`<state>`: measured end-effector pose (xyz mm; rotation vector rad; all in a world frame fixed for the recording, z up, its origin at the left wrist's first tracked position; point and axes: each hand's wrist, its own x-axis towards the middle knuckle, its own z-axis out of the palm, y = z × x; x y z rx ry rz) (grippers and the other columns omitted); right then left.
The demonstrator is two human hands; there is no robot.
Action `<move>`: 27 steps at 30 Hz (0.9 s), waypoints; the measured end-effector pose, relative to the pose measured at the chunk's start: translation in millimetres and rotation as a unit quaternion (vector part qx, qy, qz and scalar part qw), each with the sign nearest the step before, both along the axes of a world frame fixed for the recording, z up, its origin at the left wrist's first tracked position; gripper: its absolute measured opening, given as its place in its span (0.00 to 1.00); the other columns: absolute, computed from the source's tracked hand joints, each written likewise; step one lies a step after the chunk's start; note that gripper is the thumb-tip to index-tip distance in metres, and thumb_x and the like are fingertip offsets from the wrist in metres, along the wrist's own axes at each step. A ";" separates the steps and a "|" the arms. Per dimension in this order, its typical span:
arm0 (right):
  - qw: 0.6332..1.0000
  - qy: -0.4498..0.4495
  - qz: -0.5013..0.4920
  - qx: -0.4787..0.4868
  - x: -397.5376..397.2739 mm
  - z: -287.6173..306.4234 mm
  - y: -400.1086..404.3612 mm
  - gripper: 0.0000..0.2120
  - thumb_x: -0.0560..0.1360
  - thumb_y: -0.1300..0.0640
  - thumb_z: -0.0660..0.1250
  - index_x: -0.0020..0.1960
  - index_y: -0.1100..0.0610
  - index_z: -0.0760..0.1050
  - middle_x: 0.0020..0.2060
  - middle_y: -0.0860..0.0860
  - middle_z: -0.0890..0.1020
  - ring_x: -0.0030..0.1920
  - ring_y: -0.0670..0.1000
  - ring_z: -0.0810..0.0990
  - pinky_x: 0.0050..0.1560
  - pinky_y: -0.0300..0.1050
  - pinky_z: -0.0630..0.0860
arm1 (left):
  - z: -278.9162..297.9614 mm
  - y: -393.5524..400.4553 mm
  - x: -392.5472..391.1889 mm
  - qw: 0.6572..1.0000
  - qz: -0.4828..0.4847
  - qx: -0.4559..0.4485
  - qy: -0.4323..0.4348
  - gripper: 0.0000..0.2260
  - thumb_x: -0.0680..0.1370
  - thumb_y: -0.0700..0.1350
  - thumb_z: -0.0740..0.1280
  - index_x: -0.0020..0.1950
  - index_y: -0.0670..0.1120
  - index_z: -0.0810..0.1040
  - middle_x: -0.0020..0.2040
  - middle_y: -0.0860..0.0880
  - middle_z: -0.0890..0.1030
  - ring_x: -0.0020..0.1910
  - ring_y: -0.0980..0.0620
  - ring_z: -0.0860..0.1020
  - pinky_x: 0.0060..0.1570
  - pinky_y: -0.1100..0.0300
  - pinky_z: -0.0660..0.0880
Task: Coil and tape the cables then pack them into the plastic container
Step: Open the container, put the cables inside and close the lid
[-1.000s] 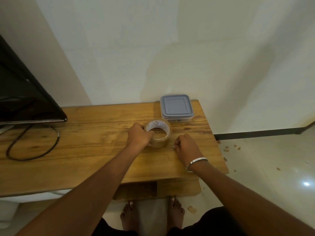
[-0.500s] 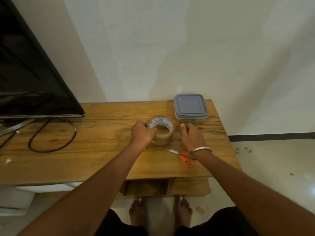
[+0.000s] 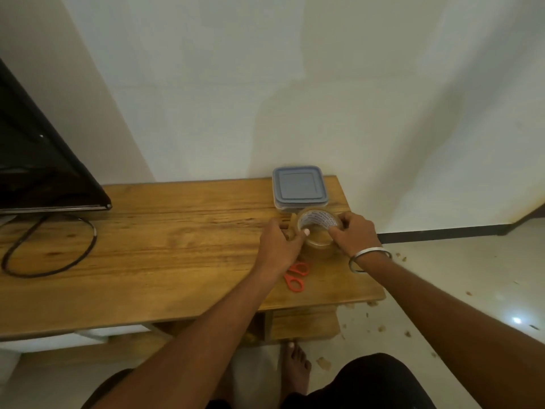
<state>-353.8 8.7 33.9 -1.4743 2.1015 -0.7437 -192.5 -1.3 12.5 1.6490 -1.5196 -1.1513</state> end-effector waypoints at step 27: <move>0.963 0.230 0.136 0.026 7.0 -27.9 -3.1 0.37 0.69 0.29 0.53 0.71 0.48 0.59 0.71 0.52 0.61 0.70 0.60 0.60 0.66 0.61 0.67 | -30.3 14.7 49.1 0.894 -0.328 -0.196 -0.232 0.16 0.79 0.37 0.63 0.66 0.48 0.77 0.63 0.51 0.73 0.61 0.54 0.71 0.60 0.63 0.69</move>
